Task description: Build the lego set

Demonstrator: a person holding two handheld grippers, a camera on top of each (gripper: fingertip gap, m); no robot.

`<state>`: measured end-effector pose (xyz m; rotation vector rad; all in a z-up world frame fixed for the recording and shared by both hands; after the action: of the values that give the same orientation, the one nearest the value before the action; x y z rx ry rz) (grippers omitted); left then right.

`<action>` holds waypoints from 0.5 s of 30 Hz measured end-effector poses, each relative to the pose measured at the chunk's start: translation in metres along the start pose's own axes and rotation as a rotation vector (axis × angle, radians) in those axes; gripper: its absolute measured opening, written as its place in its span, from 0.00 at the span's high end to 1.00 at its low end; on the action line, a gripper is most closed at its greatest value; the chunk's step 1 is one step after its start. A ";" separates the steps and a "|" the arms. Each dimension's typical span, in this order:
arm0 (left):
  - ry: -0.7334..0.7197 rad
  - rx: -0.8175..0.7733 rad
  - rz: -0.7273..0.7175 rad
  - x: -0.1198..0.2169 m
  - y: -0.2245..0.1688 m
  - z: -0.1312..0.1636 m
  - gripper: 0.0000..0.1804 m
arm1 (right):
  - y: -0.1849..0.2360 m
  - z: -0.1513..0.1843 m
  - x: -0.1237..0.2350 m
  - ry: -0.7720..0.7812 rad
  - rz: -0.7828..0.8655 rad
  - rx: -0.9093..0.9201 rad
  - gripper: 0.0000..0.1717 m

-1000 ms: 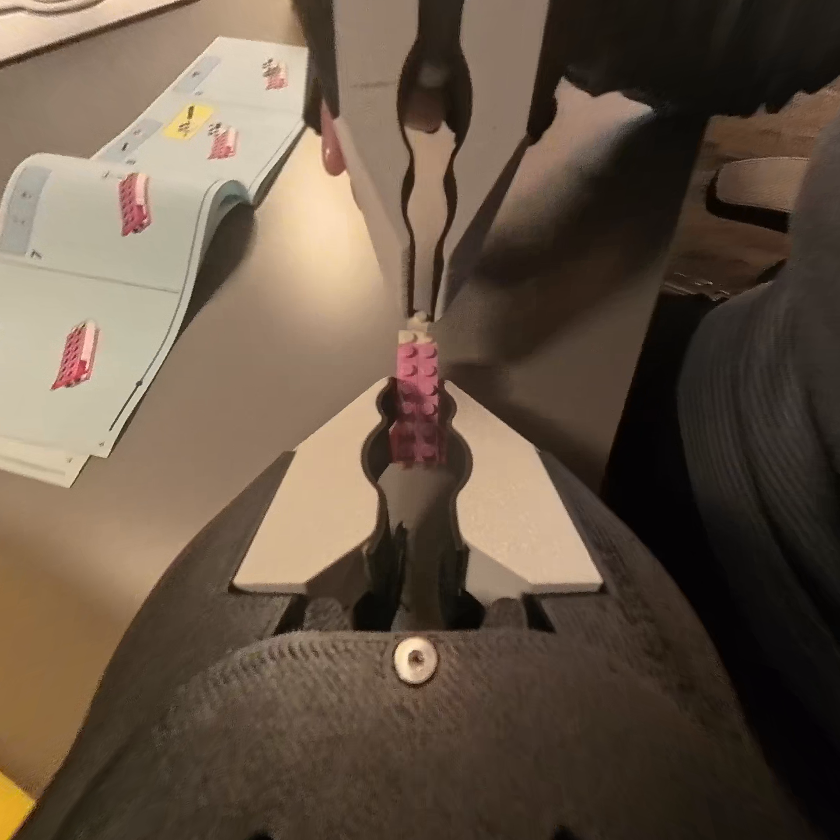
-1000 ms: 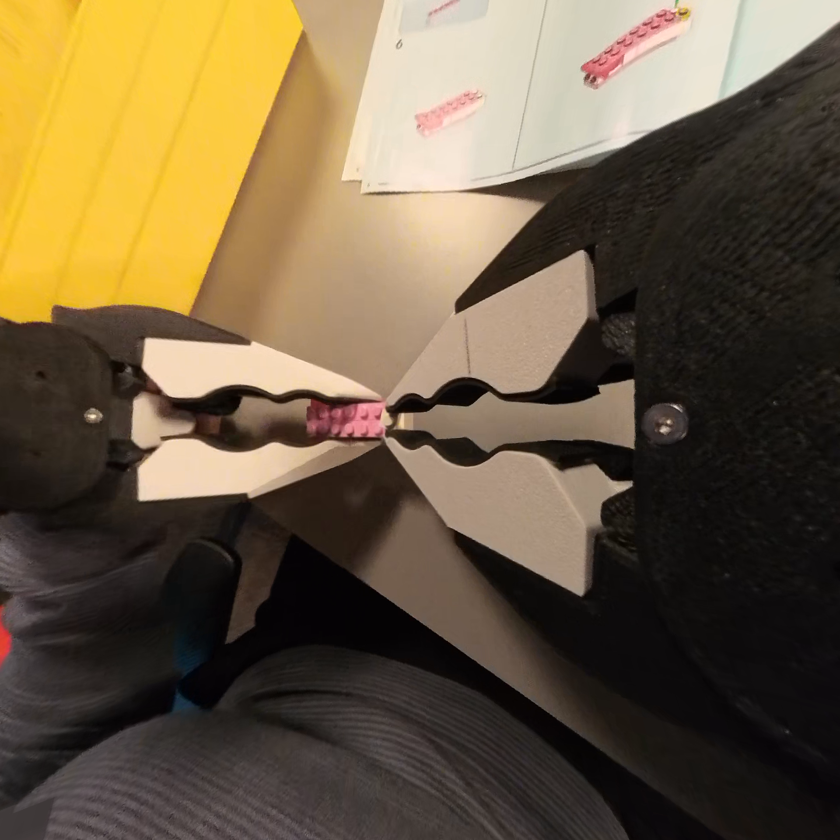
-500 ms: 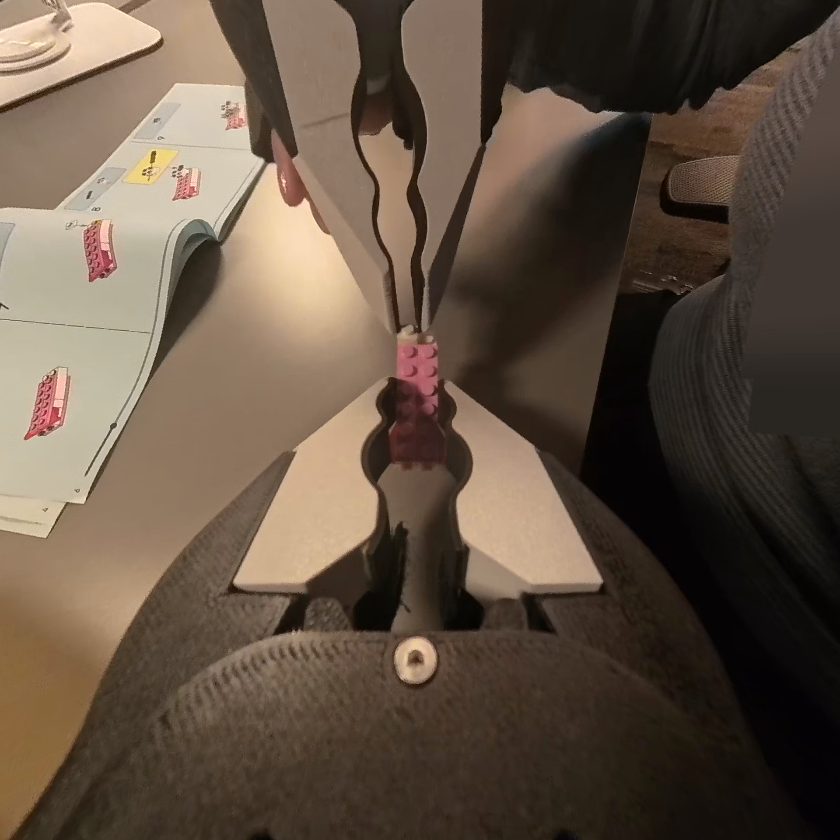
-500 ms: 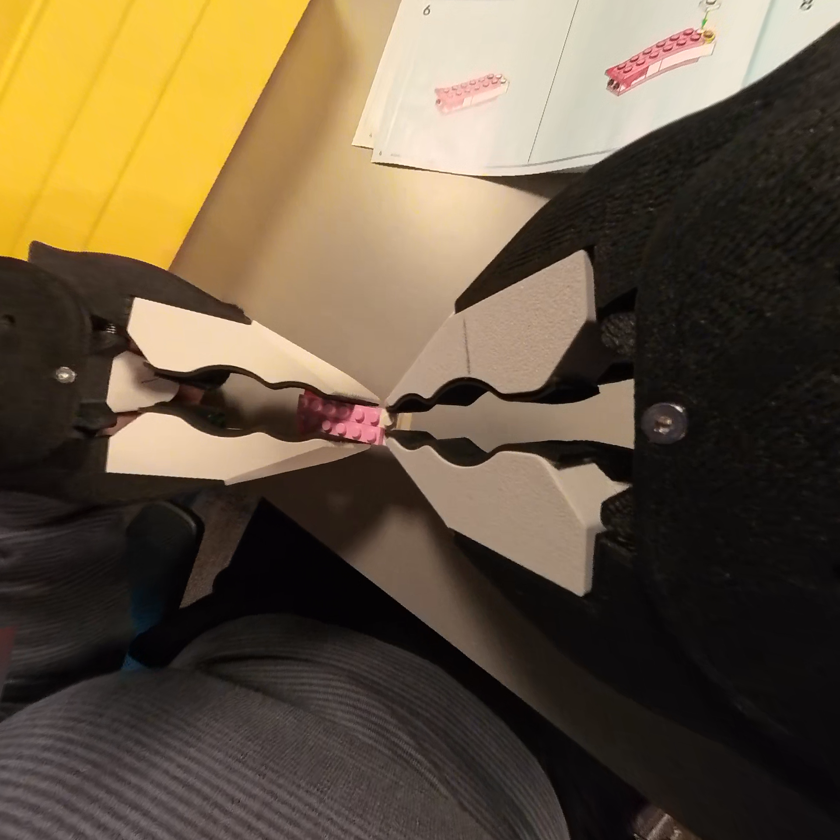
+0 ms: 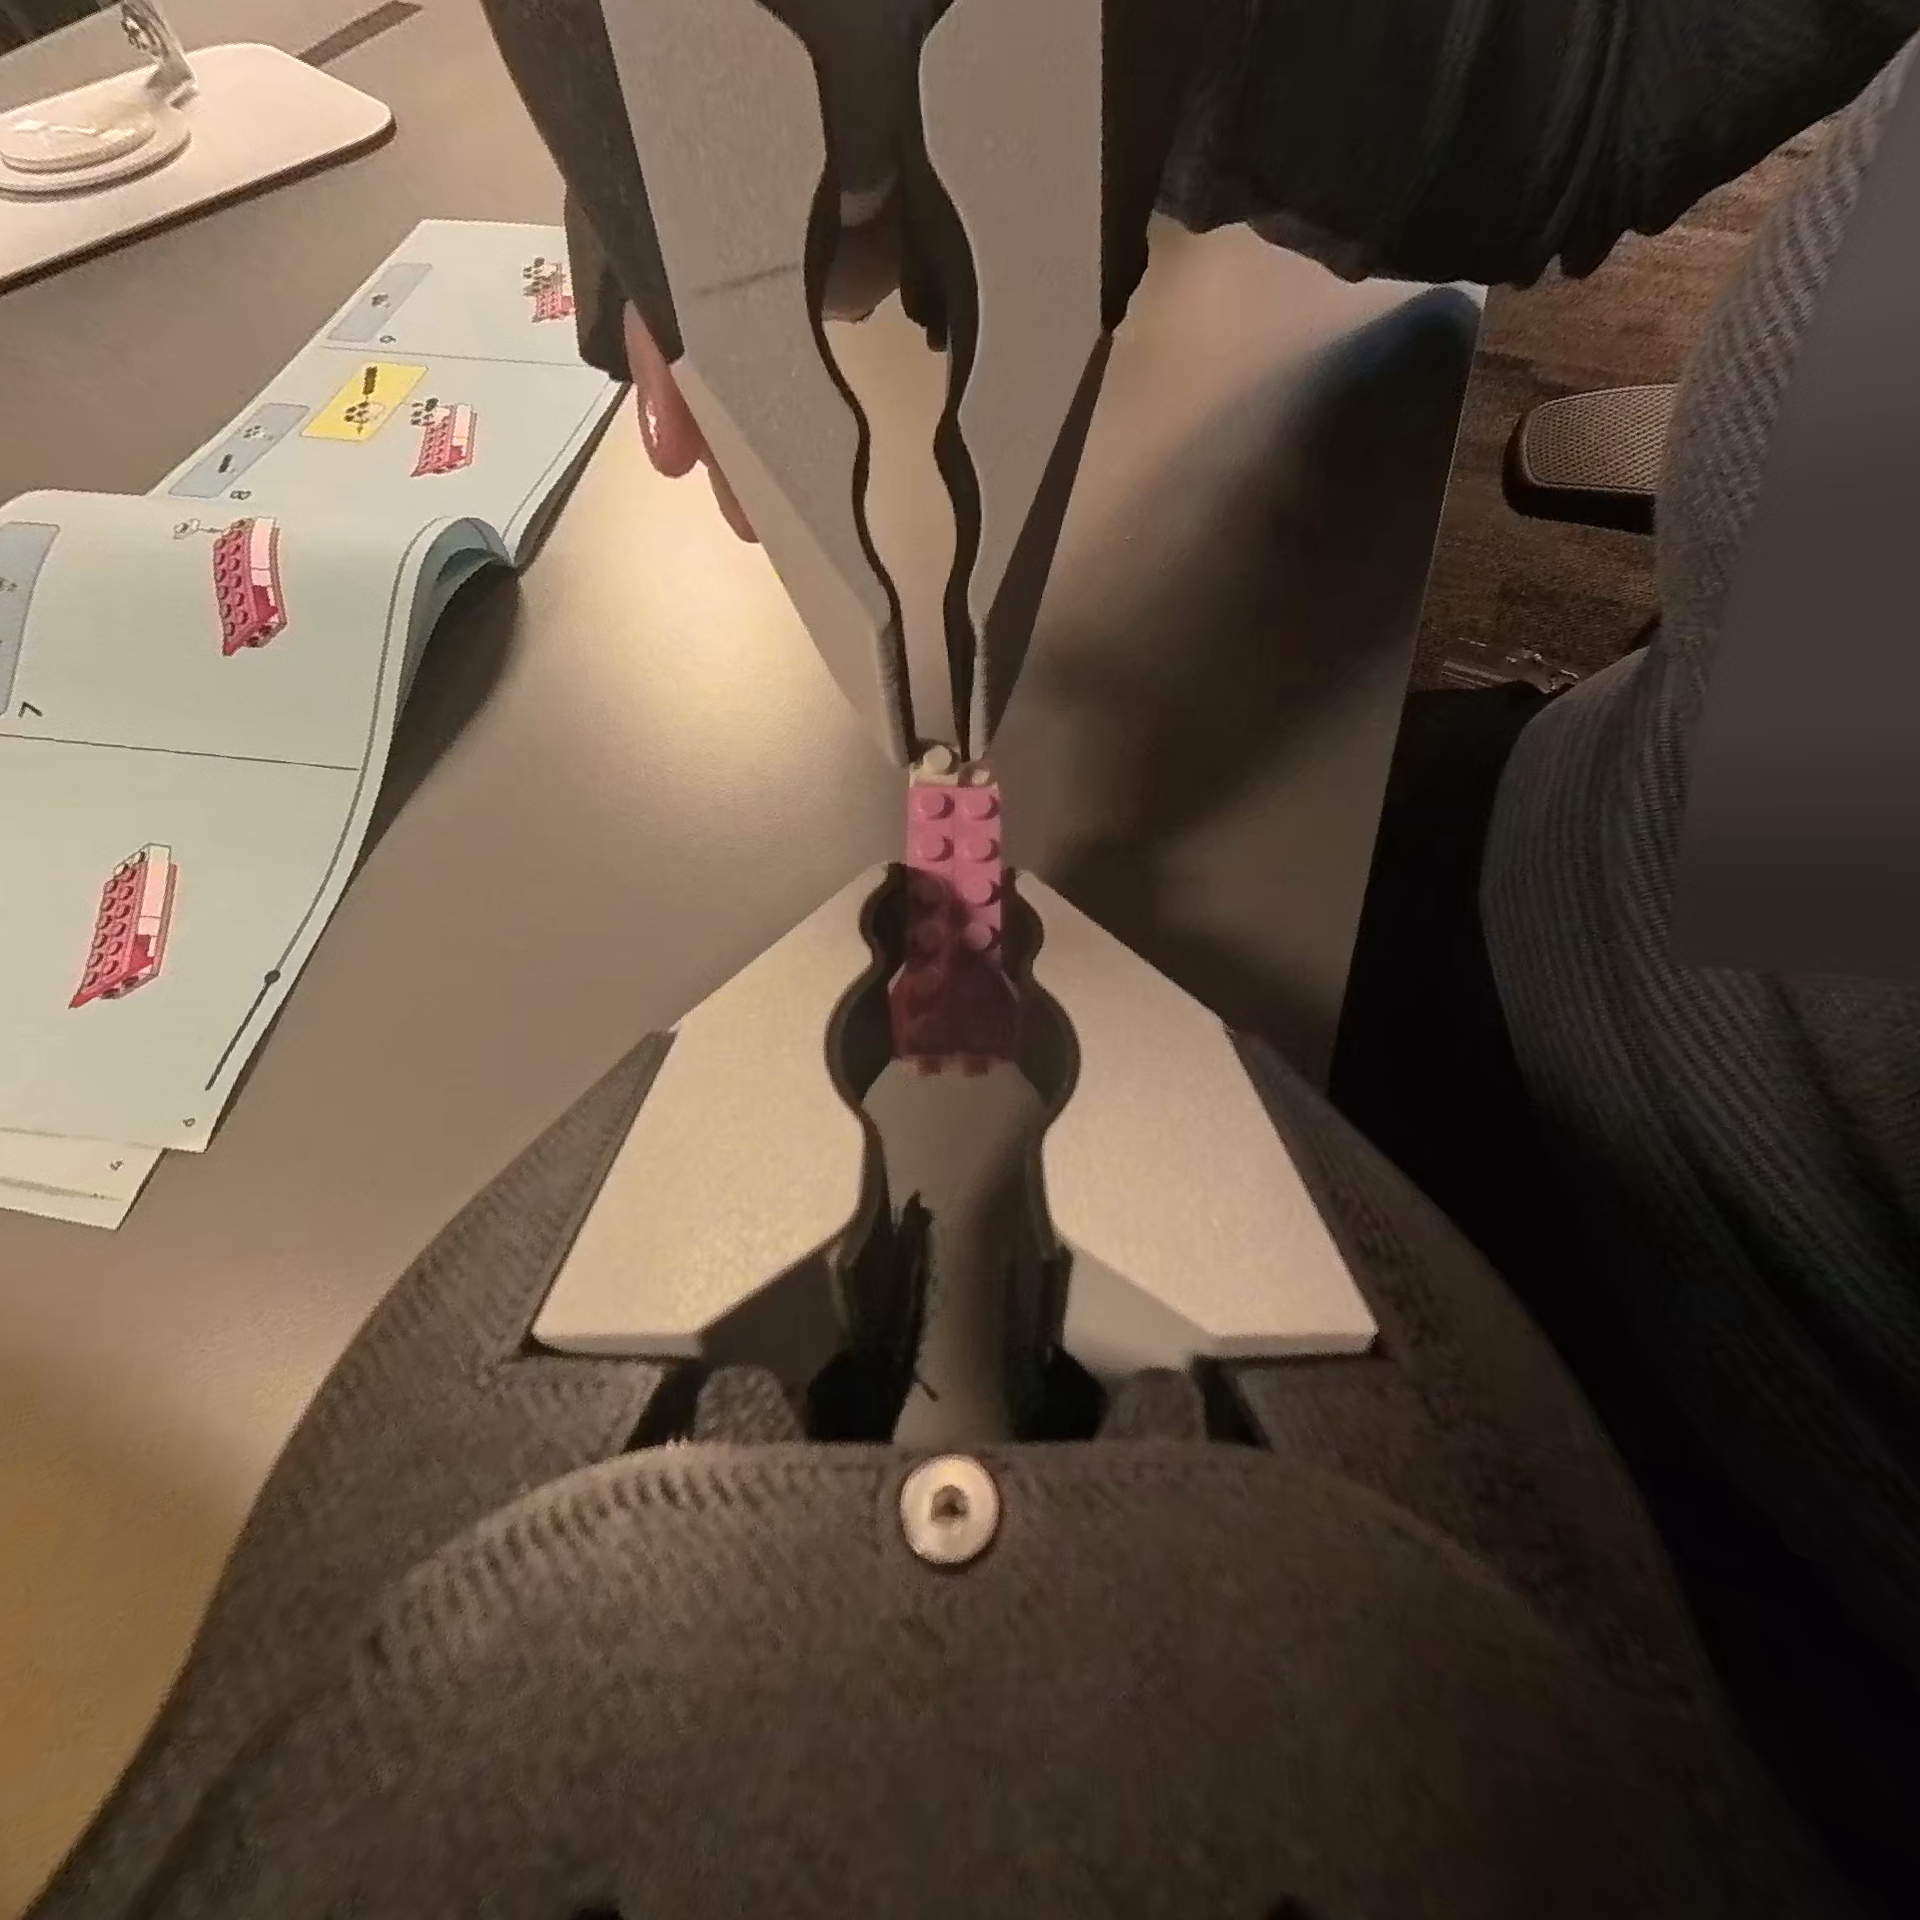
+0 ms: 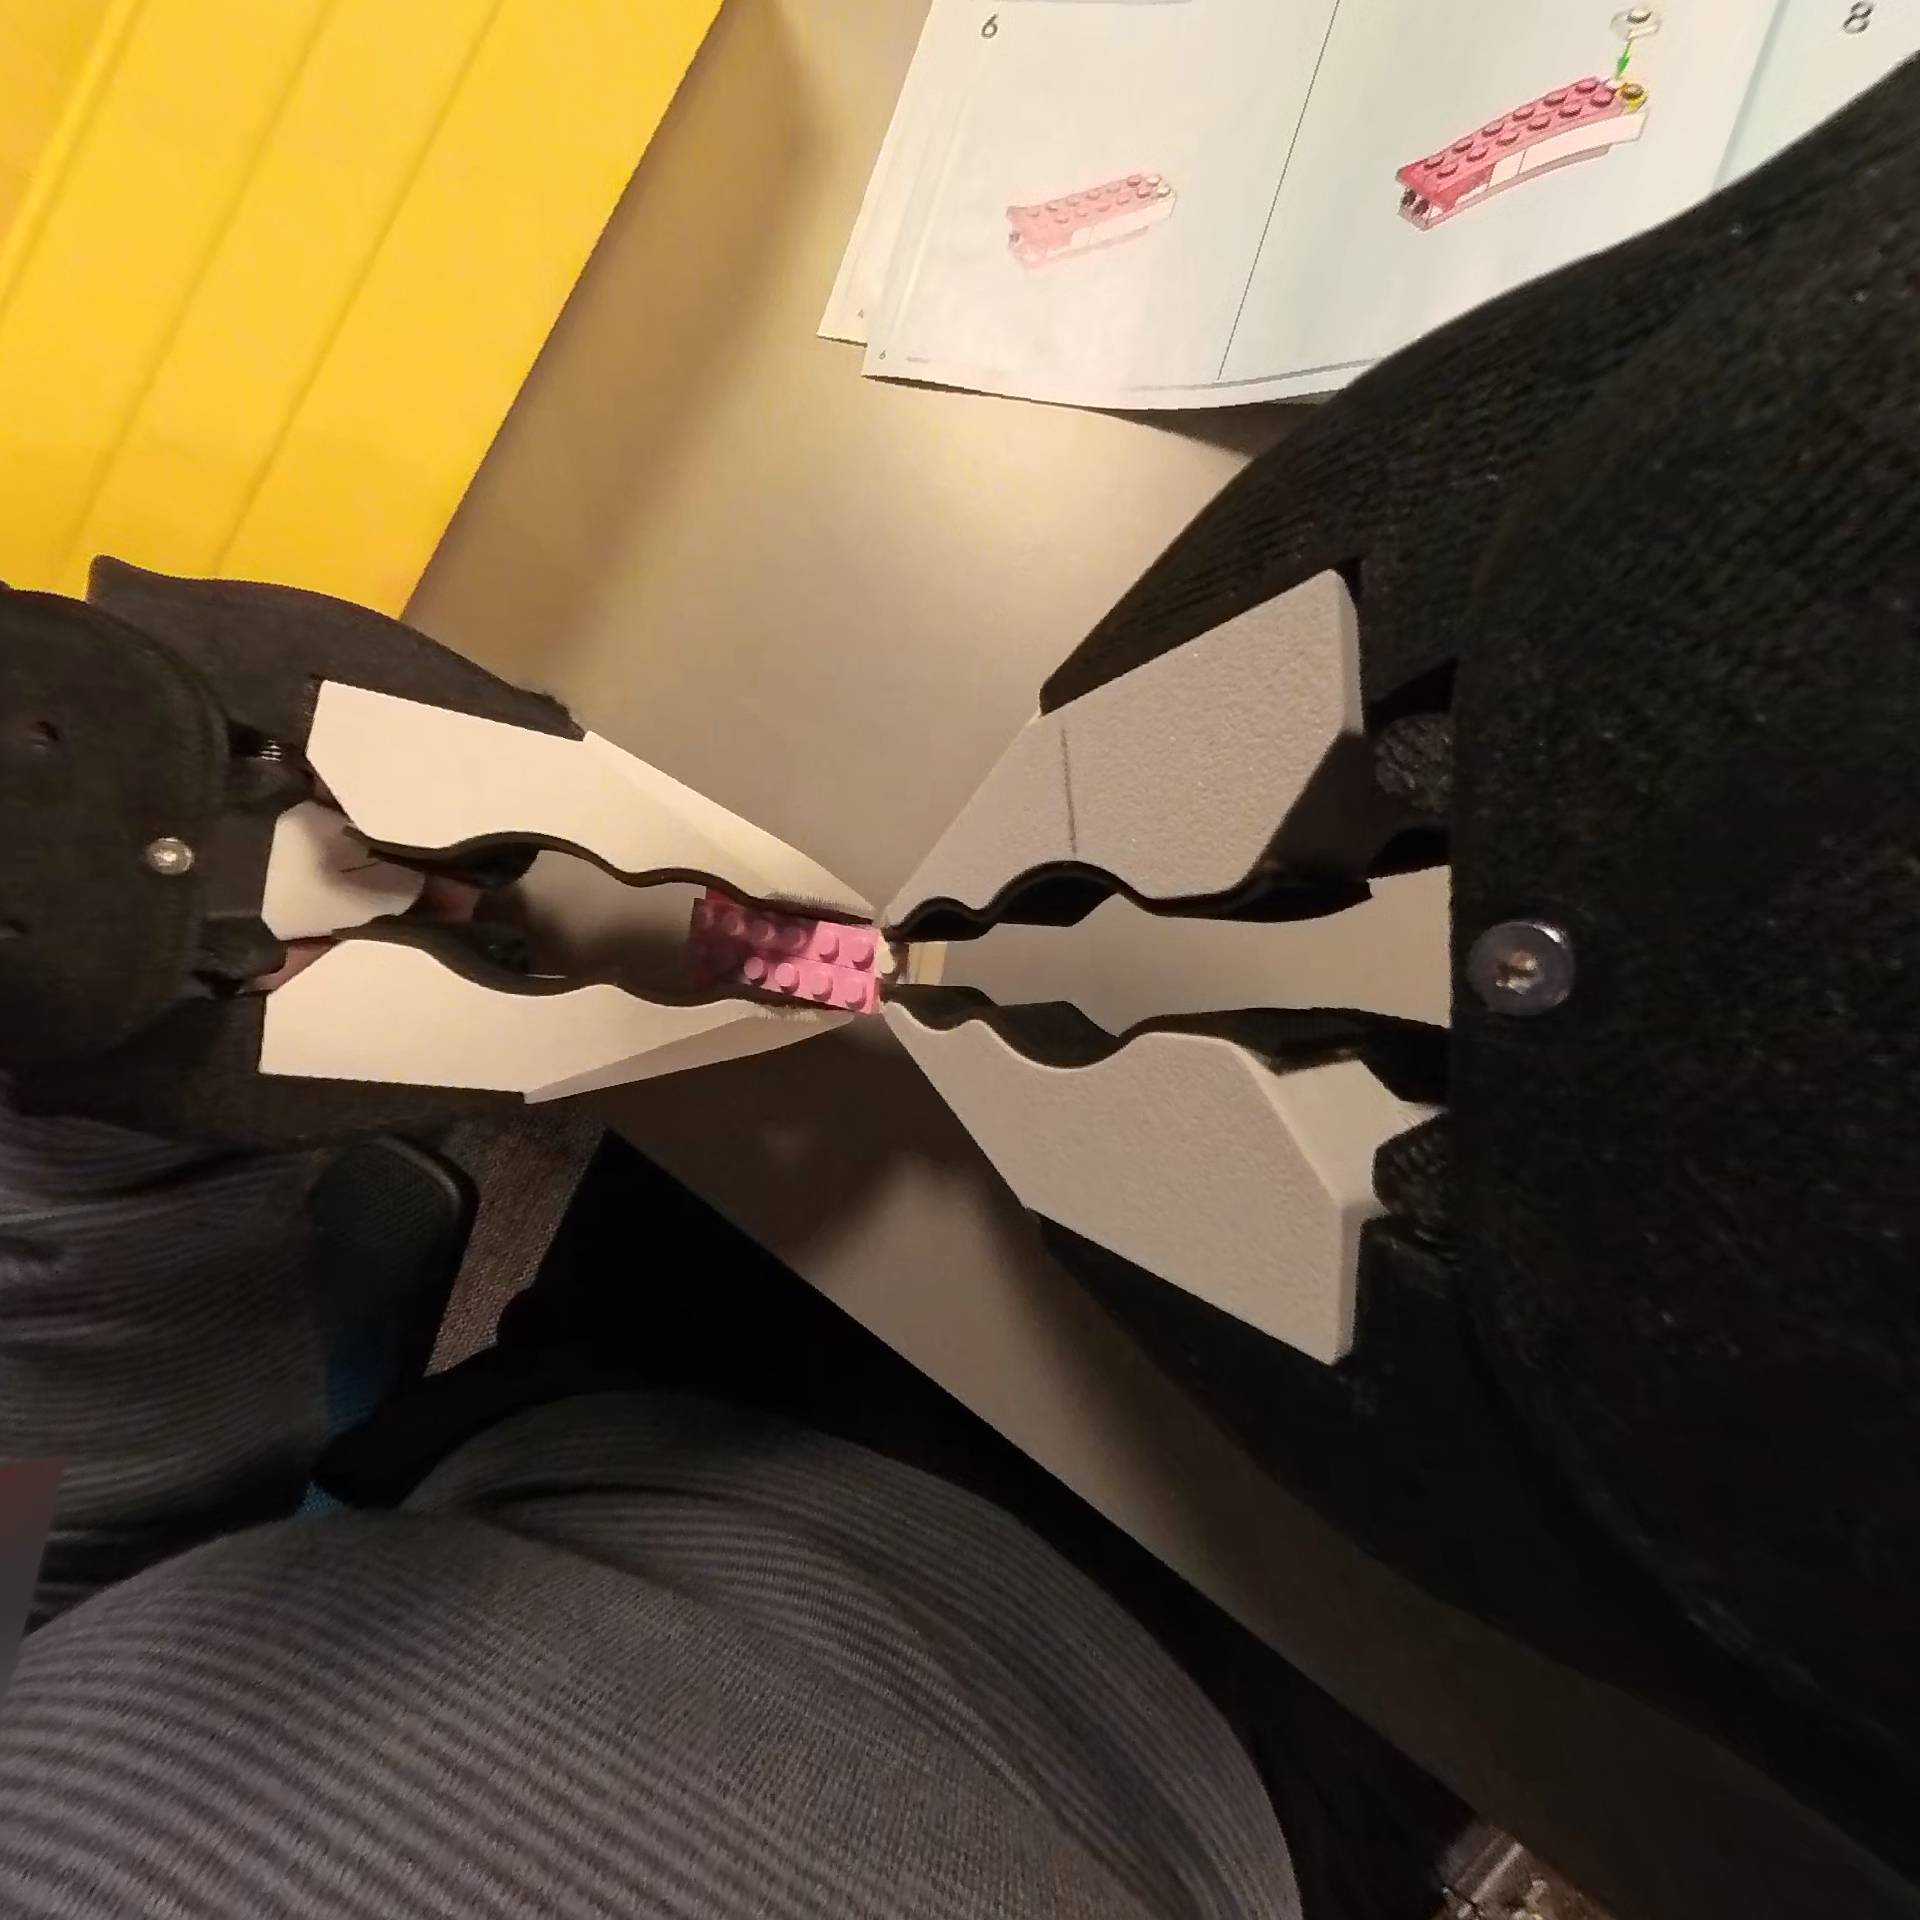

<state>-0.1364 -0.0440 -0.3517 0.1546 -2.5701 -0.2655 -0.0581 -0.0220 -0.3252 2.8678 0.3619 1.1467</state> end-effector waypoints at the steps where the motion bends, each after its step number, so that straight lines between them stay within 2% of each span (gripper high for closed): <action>1: -0.005 0.000 0.001 0.000 0.000 0.000 0.91 | 0.000 0.000 0.000 -0.002 0.000 0.001 0.97; 7: -0.008 0.003 -0.004 0.001 0.000 -0.001 0.91 | 0.000 -0.002 0.002 -0.018 0.013 0.004 0.91; 11: 0.007 0.030 -0.032 0.003 0.005 0.002 0.91 | -0.001 -0.006 0.009 -0.101 0.082 0.057 0.72; 13: 0.008 0.053 -0.047 0.005 0.009 0.002 0.91 | 0.000 -0.003 0.007 -0.127 0.196 0.182 0.65; 15: 0.001 0.087 -0.054 0.006 0.012 0.002 0.91 | -0.004 0.002 0.000 -0.116 0.425 0.376 0.64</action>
<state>-0.1435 -0.0330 -0.3472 0.2568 -2.5799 -0.1741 -0.0580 -0.0180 -0.3273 3.4433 -0.0532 1.0423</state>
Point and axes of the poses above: each gripper's, where its closed fingertips meet, x back along the fingers, z out of its underside, y = z × x across the jaws, the point moved 5 cm from there along x, back along the fingers, and after that the axes turned 13 degrees about -x, right-handed, at the moved point
